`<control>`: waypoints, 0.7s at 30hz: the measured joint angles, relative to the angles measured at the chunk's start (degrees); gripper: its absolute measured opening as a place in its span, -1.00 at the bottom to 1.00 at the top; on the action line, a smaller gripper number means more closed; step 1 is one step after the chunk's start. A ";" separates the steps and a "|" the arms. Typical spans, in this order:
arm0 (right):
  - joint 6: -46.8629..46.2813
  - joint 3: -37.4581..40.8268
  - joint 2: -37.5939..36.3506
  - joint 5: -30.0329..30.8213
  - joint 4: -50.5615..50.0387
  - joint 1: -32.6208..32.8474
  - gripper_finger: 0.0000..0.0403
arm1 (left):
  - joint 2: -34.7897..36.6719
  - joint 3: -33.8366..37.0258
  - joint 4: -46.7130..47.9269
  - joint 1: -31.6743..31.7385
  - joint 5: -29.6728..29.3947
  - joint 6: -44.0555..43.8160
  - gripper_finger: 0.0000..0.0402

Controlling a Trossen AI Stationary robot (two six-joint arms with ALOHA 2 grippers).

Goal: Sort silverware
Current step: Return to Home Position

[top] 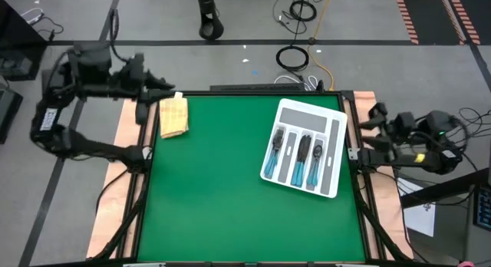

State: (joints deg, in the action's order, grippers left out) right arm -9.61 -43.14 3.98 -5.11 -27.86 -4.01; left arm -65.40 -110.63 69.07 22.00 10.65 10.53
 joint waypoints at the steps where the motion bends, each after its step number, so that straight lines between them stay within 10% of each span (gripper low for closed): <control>1: -1.18 2.24 -1.40 0.98 1.55 0.00 -0.09 | 2.60 5.41 -4.04 0.00 0.92 -1.06 -0.55; 11: -5.15 16.92 -3.77 -2.76 19.48 -0.02 -0.09 | 27.20 61.28 -56.47 -1.48 12.40 -13.85 -0.55; 21: -2.21 30.29 -3.84 -4.49 40.29 -0.02 -0.09 | 47.83 92.19 -84.20 -3.99 11.37 -22.74 -0.55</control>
State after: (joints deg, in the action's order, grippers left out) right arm -11.82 -12.84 0.14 -9.60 12.43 -4.03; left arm -17.57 -18.43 -15.12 18.01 22.02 -12.21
